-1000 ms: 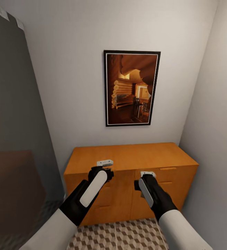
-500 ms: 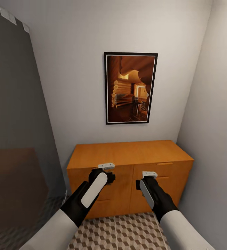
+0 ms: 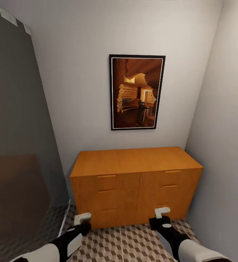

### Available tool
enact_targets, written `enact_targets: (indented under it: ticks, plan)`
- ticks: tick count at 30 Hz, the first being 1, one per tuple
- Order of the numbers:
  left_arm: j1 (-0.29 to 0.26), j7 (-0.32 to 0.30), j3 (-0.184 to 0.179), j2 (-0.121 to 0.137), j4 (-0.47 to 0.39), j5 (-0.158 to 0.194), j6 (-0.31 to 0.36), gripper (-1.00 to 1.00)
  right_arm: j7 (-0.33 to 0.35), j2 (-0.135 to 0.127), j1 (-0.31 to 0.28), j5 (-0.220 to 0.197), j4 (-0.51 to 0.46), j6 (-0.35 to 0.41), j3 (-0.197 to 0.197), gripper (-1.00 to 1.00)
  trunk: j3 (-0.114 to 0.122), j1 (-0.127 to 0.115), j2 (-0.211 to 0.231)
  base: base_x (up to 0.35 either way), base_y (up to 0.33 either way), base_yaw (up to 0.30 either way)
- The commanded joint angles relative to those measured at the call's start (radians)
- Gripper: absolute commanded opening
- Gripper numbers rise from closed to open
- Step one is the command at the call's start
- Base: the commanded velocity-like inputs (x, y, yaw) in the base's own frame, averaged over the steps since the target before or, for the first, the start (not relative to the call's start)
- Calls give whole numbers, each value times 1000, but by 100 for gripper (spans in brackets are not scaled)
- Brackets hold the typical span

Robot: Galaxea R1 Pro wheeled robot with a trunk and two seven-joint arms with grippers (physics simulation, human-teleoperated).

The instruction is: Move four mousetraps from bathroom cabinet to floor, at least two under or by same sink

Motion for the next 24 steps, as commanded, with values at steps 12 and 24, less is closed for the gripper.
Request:
enact_targets:
  ticks: [12, 24]
  plan:
    - [250, -267, -18, 34, 224, 3, -457, -100, 48, -61, 177, 3, 181, -507, 7, -100, 0, 0, -1, 0, 0, 0]
    - [362, -268, -9, 67, 222, 11, -700, -100, 45, -108, 248, -3, 182, -622, 0, -100, 0, 0, -1, 0, 0, 0]
